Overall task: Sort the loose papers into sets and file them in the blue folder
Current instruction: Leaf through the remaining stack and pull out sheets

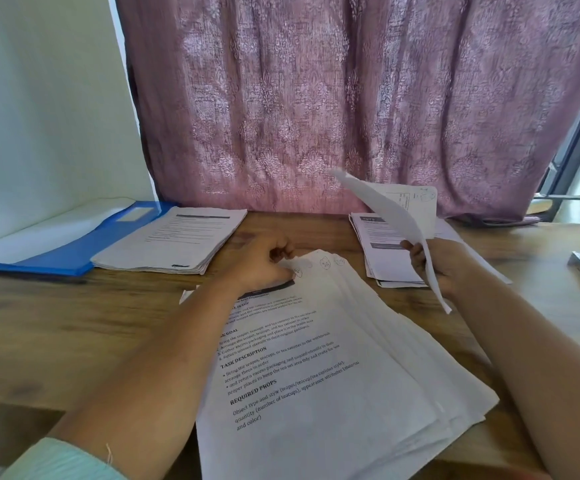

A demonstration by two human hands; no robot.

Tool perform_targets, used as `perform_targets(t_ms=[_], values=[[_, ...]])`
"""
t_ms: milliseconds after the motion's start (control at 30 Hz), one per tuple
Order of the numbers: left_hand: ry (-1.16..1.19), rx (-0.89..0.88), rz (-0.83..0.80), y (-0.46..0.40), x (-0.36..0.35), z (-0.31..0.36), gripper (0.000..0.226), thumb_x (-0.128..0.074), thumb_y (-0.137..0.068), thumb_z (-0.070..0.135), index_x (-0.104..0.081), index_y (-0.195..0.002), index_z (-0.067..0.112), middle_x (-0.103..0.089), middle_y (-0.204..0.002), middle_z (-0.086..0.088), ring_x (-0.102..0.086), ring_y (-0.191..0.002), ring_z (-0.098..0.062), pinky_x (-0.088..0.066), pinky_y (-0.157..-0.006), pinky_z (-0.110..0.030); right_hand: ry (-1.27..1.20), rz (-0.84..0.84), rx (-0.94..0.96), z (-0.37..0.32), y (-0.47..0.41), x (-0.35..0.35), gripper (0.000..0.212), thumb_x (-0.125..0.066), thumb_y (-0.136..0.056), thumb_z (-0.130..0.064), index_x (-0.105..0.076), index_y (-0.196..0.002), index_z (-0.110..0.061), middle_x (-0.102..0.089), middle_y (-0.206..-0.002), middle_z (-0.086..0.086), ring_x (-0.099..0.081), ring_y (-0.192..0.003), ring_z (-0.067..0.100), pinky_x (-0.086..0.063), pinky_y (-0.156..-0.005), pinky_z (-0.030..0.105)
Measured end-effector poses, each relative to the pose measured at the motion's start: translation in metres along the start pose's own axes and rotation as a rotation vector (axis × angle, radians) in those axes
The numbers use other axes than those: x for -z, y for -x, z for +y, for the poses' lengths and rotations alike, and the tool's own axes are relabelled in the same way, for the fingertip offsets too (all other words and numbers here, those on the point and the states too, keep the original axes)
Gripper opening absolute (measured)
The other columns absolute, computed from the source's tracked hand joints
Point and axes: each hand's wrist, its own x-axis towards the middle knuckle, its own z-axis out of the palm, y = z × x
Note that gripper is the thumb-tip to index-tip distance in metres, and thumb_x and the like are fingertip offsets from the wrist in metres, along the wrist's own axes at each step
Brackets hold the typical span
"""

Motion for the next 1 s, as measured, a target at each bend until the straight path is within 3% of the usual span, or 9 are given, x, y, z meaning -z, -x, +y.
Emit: perform_targets(t_ms=[67,133,233,333,433,567,933,1000], values=[[-0.065,0.043,-0.027,-0.001,-0.001,-0.003,0.024,-0.083,-0.071,0.020,-0.066,-0.088,0.021,-0.059,-0.089,0.007,-0.052,-0.084,-0.009,-0.039,-0.063,-0.014,0.001,-0.002,0.003,-0.002,0.005,-0.001,0.022,-0.041,-0.102,-0.007,-0.052,-0.120,-0.001,-0.052,-0.074,0.003,-0.051,-0.029,0.004,-0.040,-0.031,0.014],[-0.093,0.068,-0.041,-0.003,-0.002,-0.007,0.025,-0.086,-0.065,0.028,-0.068,-0.081,0.029,-0.062,-0.100,0.006,-0.053,-0.102,-0.012,-0.044,-0.081,-0.023,0.014,-0.017,0.007,-0.001,0.009,-0.003,0.020,-0.041,-0.102,-0.007,-0.053,-0.117,-0.002,-0.054,-0.077,0.005,-0.051,-0.030,0.004,-0.041,-0.032,0.014],[-0.064,0.092,-0.054,-0.004,0.000,-0.007,0.023,-0.089,-0.063,0.026,-0.070,-0.077,0.026,-0.068,-0.097,0.010,-0.057,-0.108,-0.014,-0.047,-0.096,-0.031,0.021,-0.014,0.004,-0.001,0.010,-0.005,0.012,-0.043,-0.101,-0.006,-0.055,-0.098,-0.005,-0.058,-0.085,0.008,-0.054,-0.032,0.004,-0.042,-0.033,0.015],[-0.077,0.110,-0.095,-0.004,0.000,-0.006,0.026,-0.088,-0.064,0.026,-0.073,-0.085,0.023,-0.069,-0.093,0.020,-0.062,-0.097,-0.004,-0.049,-0.095,-0.029,0.014,-0.004,0.017,-0.001,0.012,-0.007,0.017,-0.042,-0.101,-0.003,-0.051,-0.087,-0.009,-0.059,-0.091,0.009,-0.055,-0.033,0.004,-0.043,-0.034,0.014],[-0.071,0.113,-0.101,-0.004,0.001,-0.006,0.022,-0.088,-0.064,0.027,-0.071,-0.079,0.025,-0.070,-0.094,0.018,-0.062,-0.094,-0.002,-0.049,-0.093,-0.028,0.004,-0.006,0.016,-0.001,0.011,-0.006,0.017,-0.042,-0.101,-0.004,-0.051,-0.087,-0.009,-0.059,-0.091,0.010,-0.055,-0.034,0.004,-0.043,-0.034,0.015],[-0.080,0.098,-0.079,-0.001,0.001,-0.002,0.024,-0.087,-0.066,0.024,-0.065,-0.073,0.018,-0.066,-0.082,0.014,-0.057,-0.076,0.000,-0.043,-0.067,-0.019,0.011,-0.002,0.014,-0.001,0.011,-0.008,0.010,-0.042,-0.101,-0.004,-0.048,-0.107,-0.009,-0.059,-0.092,0.010,-0.055,-0.032,0.005,-0.043,-0.033,0.016],[-0.066,0.083,-0.089,-0.002,0.001,-0.002,0.025,-0.087,-0.067,0.022,-0.062,-0.070,0.019,-0.068,-0.094,0.015,-0.060,-0.085,-0.002,-0.042,-0.069,-0.016,-0.006,-0.025,0.022,-0.001,0.016,-0.011,0.020,-0.038,-0.102,-0.002,-0.046,-0.120,-0.004,-0.054,-0.082,0.009,-0.052,-0.030,0.005,-0.039,-0.030,0.015],[-0.055,0.081,-0.103,-0.002,0.001,-0.002,0.023,-0.086,-0.069,0.020,-0.067,-0.080,0.013,-0.064,-0.086,0.021,-0.056,-0.079,0.005,-0.038,-0.063,-0.009,-0.008,-0.028,0.019,-0.001,0.016,-0.012,0.019,-0.038,-0.102,-0.003,-0.046,-0.119,-0.003,-0.052,-0.079,0.008,-0.051,-0.029,0.005,-0.039,-0.029,0.014]])
